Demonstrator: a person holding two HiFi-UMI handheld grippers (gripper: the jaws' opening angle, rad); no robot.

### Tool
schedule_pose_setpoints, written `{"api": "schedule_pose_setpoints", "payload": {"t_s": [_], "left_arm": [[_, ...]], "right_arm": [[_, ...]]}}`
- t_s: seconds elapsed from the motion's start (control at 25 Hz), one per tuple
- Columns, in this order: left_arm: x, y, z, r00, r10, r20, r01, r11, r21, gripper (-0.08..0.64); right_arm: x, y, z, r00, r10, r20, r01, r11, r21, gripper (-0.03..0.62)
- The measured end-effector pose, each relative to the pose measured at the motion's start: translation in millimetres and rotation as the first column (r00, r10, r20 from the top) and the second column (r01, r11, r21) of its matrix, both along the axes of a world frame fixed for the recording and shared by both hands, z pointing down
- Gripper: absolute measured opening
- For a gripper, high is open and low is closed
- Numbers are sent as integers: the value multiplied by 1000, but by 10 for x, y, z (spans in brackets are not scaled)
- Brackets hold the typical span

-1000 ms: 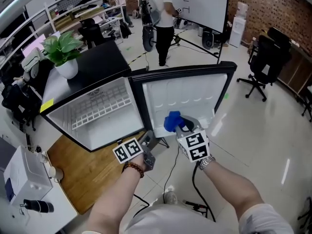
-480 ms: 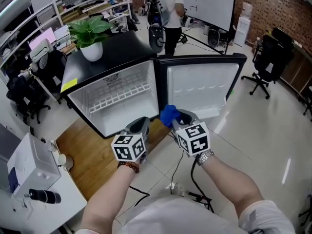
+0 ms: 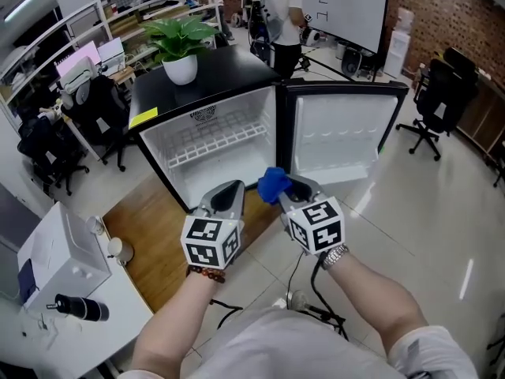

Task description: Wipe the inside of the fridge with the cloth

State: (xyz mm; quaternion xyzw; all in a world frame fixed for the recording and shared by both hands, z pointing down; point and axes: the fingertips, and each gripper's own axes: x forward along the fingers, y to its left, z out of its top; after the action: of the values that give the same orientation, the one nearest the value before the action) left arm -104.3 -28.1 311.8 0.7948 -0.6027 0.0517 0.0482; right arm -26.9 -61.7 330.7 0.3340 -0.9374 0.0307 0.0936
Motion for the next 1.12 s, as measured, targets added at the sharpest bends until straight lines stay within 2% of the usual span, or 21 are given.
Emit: {"api": "schedule_pose_setpoints", "payload": {"t_s": [0.44,1.12], "left_arm": [[24,498,-208,999,33,39,-34,998,44,6],[281,452,-211,994,-31,107,24,998,64,6]], "right_arm": [[-36,373,-194,999,-1,46,-1,999,38,71],[178,427,-244,995,-87,54,85,996,42,71]]}}
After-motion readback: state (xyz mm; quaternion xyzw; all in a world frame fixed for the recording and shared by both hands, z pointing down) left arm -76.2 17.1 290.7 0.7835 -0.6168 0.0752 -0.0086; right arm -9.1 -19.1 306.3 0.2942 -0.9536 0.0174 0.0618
